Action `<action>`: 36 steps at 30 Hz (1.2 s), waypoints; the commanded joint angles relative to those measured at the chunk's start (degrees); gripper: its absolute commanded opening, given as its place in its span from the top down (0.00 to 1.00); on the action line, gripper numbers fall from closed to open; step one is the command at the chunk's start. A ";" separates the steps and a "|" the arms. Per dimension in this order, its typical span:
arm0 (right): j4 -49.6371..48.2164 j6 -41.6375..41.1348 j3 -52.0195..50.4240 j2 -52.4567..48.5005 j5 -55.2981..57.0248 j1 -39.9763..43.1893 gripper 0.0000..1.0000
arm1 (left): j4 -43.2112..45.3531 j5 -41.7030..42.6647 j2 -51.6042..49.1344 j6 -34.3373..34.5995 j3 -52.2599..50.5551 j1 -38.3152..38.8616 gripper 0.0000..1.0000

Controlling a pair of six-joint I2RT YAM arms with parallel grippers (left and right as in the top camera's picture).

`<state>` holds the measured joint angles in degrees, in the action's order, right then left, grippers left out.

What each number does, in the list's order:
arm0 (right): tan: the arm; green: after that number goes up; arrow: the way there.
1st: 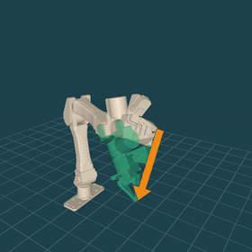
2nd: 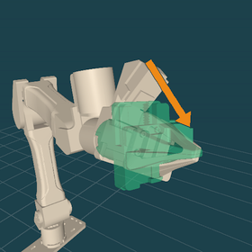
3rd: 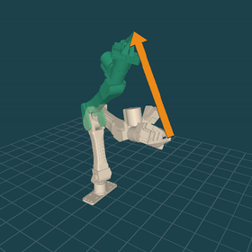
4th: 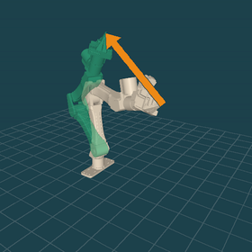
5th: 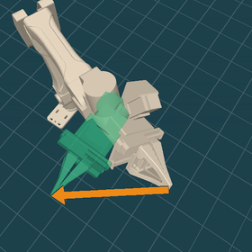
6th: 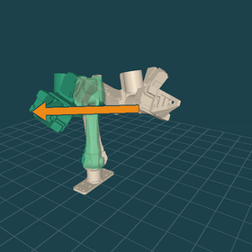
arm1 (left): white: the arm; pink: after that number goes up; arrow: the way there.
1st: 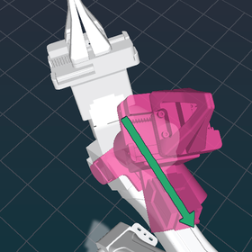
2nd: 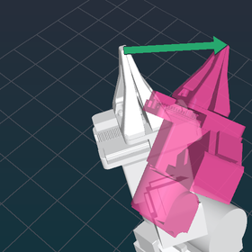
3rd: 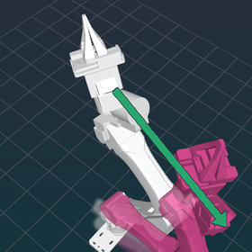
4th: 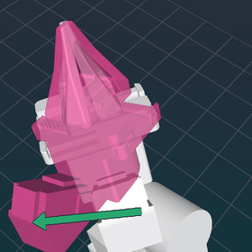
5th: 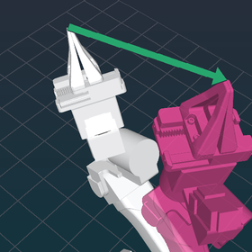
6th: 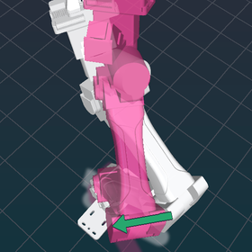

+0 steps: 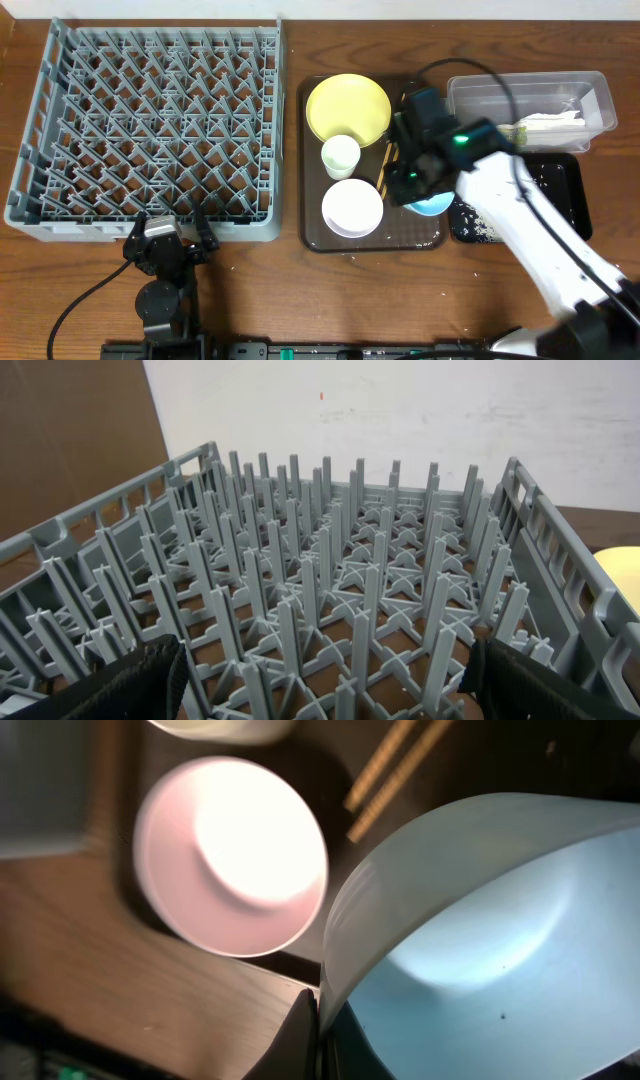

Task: Sort waste into correct bins and load items into the dishwasher
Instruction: 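Return the blue bowl to the brown tray and release it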

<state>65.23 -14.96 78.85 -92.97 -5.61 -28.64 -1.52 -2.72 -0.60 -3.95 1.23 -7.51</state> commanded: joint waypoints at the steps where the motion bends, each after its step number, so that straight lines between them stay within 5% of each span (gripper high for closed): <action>1: 0.37 -4.57 0.50 -3.15 5.01 -2.32 0.99 | -2.45 -0.72 0.35 -0.55 -1.01 -0.35 0.08; 14: 1.77 -7.98 0.09 -11.80 6.23 -4.94 0.99 | -2.45 -0.72 0.35 -0.55 -1.01 -0.35 0.08; 36: -0.87 -9.92 -3.45 -12.17 6.16 -5.95 0.99 | -2.45 -0.72 0.35 -0.55 -1.01 -0.35 0.08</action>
<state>64.75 -23.70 75.99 -104.88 -0.19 -33.58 -1.54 -2.72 -0.60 -3.95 1.23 -7.51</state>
